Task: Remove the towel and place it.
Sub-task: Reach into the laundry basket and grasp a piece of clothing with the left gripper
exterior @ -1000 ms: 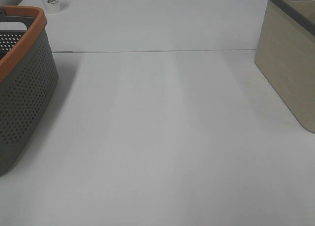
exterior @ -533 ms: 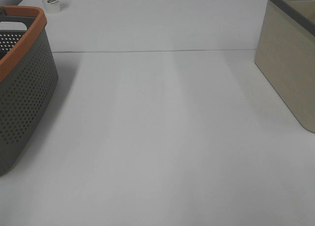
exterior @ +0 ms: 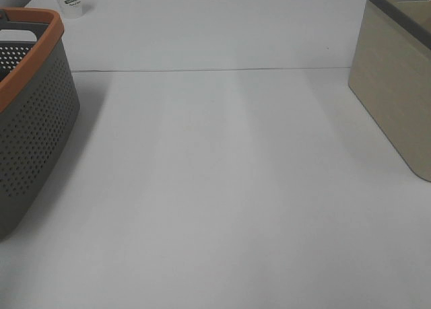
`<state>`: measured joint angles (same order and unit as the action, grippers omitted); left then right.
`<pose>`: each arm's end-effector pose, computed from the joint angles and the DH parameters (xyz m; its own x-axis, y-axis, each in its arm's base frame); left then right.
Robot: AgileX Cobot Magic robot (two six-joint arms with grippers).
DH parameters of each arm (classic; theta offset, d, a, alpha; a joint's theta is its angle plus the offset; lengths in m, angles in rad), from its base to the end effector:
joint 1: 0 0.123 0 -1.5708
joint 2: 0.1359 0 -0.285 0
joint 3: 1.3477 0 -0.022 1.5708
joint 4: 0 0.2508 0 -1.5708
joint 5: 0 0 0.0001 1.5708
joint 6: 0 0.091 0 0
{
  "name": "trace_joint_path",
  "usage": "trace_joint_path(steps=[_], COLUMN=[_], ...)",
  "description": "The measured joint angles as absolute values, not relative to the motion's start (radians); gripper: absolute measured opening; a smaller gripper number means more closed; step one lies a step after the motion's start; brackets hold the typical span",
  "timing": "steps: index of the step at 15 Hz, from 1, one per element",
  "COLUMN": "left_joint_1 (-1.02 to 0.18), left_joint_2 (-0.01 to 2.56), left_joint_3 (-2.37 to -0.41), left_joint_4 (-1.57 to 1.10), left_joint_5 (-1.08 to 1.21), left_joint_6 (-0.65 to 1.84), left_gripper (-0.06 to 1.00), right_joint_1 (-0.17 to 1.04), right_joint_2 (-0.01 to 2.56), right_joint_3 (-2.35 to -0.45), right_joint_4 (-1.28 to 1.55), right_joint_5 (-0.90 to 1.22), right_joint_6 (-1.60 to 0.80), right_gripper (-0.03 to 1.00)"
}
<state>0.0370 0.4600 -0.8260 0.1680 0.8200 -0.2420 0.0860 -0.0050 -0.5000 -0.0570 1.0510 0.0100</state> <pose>0.0640 0.0135 0.3807 -0.3298 -0.1378 -0.9339 -0.1943 0.9780 -0.0757 -0.0049 -0.0049 0.2782 -0.4398 -0.0563 -0.8963 -0.0497 0.9980 -0.0383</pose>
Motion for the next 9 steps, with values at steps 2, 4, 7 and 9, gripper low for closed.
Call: trace_joint_path(steps=[2,4,7,9], left_joint_1=[0.037,0.037,0.037,0.037], left_joint_2=[0.564,0.672,0.874,0.998], left_joint_3=[-0.839,-0.848,-0.849,-0.849], left_joint_4=[0.252,0.348,0.454,0.456], left_joint_5=[0.759,0.707,0.530,0.456], left_joint_6=[-0.393,-0.579,-0.885,-1.012], left_gripper=[0.98,0.98,0.95,0.91], right_joint_1=[0.086,0.086,0.086,0.086], right_joint_2=[-0.005,-0.005,-0.005,-0.005], right_joint_3=[-0.500,-0.500,-0.500,-0.500], right_joint_4=[-0.057,-0.057,-0.057,-0.057], right_joint_5=[1.051,1.051,1.051,1.051], right_joint_6=[0.010,0.010,0.010,0.010], right_gripper=[0.95,0.95,0.95,0.95])
